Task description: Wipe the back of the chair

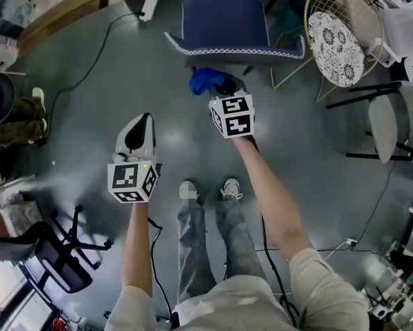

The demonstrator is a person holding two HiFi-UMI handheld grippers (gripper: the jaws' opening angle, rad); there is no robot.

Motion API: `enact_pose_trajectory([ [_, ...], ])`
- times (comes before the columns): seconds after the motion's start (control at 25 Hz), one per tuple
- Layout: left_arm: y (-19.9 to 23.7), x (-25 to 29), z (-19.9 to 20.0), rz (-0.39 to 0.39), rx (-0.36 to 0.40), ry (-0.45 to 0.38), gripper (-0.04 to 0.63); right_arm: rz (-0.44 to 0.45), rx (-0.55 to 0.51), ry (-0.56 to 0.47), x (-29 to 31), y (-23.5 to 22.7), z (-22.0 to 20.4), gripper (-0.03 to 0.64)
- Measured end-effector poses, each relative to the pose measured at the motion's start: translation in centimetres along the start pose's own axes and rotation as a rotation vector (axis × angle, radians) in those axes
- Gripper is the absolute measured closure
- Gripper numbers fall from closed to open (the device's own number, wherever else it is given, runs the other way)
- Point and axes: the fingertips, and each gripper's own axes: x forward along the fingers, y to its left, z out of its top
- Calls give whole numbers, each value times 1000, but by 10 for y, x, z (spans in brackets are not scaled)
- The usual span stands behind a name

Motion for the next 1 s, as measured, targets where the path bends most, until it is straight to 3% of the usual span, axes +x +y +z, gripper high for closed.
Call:
enact_pose_trajectory([
  [0.24, 62, -29, -15, 67, -31, 9, 595, 60, -30, 24, 49, 60, 4, 570],
  [0.44, 87, -35, -27, 85, -38, 19, 595, 69, -34, 25, 71, 75, 7, 569],
  [0.84, 61, -10, -19, 38, -20, 23, 595, 43, -42, 45, 65, 39, 2, 569],
  [1.0, 38, 5, -15, 9, 1, 28, 595, -7, 35, 43, 52, 2, -7, 569],
])
